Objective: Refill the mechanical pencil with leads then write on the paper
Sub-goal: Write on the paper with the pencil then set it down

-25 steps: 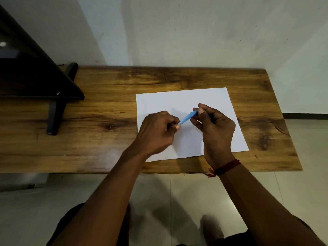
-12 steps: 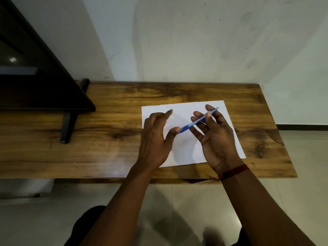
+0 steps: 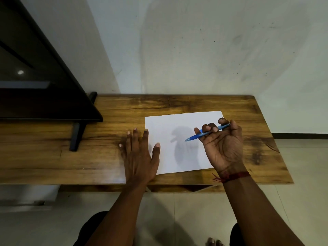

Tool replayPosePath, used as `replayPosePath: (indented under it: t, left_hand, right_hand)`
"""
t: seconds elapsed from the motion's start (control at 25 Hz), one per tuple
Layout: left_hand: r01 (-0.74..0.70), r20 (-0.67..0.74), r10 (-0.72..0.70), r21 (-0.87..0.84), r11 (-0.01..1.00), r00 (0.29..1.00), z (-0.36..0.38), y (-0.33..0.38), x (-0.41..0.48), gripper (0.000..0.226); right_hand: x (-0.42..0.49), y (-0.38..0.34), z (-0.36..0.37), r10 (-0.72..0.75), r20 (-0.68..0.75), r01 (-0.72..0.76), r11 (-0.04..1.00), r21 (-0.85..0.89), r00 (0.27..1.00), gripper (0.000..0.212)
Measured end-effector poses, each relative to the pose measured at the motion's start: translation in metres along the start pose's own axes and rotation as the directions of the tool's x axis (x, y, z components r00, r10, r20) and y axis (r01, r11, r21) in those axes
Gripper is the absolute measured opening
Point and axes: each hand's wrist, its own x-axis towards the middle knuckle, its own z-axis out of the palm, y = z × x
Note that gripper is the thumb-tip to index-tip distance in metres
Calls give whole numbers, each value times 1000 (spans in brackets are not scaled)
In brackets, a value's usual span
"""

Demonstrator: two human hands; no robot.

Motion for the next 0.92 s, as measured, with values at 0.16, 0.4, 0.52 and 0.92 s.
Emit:
replayPosePath:
  t: [0.16,0.4,0.52,0.92]
  left_hand:
    - [-39,47,33,145,989,998,4,-3,-7,67]
    - [-83,123,49,284,955,991,14,-6,-4,75]
    - [-82,133,44,296,952,990,12,-5,-2,75]
    - [-52,103,29,233,971,994,6,-3,-4,76]
  right_hand:
    - [-1,0,3,6,55,-7,1000,7,998,34]
    - [3,-3,3,-19,73,21,999,-37,997,35]
    - [7,-5,3,-8,76,12,998,-54,997,37]
    - [18,-14,-8,1,56,1,1000,-31,998,37]
